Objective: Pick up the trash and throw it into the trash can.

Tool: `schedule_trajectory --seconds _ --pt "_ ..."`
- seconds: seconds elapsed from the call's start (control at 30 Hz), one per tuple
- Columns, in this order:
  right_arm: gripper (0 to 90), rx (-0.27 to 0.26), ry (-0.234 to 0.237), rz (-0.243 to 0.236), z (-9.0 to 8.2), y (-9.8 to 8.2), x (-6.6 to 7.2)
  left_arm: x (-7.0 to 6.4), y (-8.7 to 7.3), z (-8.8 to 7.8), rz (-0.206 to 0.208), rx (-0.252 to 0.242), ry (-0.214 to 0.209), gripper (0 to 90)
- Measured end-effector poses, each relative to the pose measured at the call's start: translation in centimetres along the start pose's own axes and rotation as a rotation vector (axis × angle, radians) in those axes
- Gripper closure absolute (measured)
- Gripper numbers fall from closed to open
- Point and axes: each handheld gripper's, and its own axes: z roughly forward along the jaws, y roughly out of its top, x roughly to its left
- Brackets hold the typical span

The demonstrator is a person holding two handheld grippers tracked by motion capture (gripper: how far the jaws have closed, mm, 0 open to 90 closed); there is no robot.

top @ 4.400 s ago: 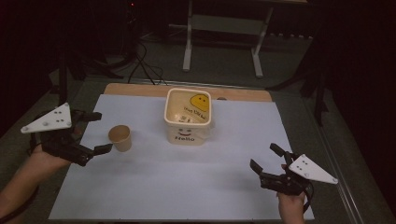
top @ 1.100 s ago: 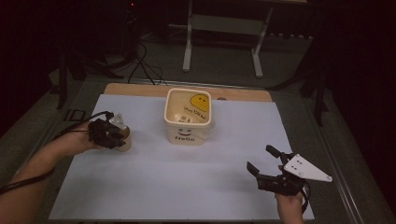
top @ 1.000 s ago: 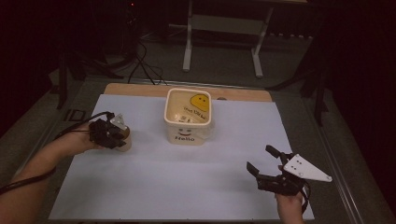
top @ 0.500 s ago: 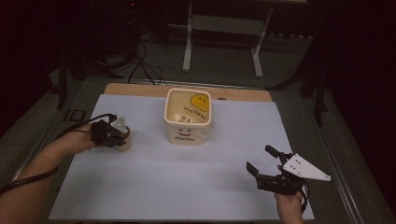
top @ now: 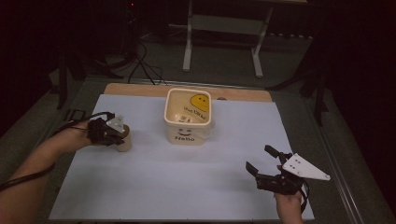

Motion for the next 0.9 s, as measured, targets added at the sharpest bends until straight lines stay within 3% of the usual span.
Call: schedule_trajectory --seconds 0.27,0.53,0.63,0.8,0.9 --pt "12.6 -0.007 0.001 0.011 -0.1 0.1 -0.1 0.1 0.9 -2.8 -0.028 -0.053 -0.004 89.2" --pt "12.6 -0.008 0.002 0.012 -0.1 0.1 0.0 0.0 2.4 -5.3 -0.014 -0.049 -0.003 89.2" --pt "12.6 -0.009 0.006 0.012 -0.1 0.1 0.0 0.0 3.3 -6.8 -0.002 -0.07 0.0 89.2" --pt "12.6 -0.007 0.012 0.013 0.0 0.1 0.0 0.1 4.1 -8.0 -0.003 -0.096 -0.005 89.2" --pt "12.6 -0.016 0.008 0.012 -0.1 0.2 0.0 0.1 5.1 -8.9 0.019 -0.092 -0.002 89.2"
